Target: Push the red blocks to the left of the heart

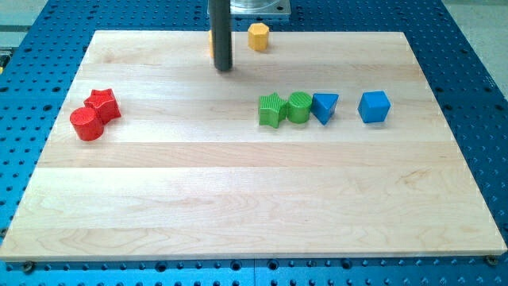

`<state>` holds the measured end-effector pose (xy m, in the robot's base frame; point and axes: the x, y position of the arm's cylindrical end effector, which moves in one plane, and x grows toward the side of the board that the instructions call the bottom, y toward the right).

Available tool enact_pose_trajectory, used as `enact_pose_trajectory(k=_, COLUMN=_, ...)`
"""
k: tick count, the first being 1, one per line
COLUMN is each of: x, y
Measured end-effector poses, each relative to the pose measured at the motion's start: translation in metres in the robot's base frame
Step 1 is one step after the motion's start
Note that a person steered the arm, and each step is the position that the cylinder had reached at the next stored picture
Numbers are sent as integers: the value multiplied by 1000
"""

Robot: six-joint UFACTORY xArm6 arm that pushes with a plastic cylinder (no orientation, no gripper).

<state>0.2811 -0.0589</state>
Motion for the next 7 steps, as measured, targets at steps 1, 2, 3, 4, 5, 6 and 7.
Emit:
enact_pose_trajectory(k=1, x=-28, y=11)
enact_pose_trajectory(k=2, x=-40, y=12)
enact_pose_trajectory(k=3, x=6, y=-17)
enact_pose_trajectory(k=4, x=50, y=-40)
enact_pose_trajectory(k=5, x=143, y=-78)
enact_pose_trajectory(k=6, x=207, y=-171)
enact_pose_trajectory(k=7, x=205, y=-222)
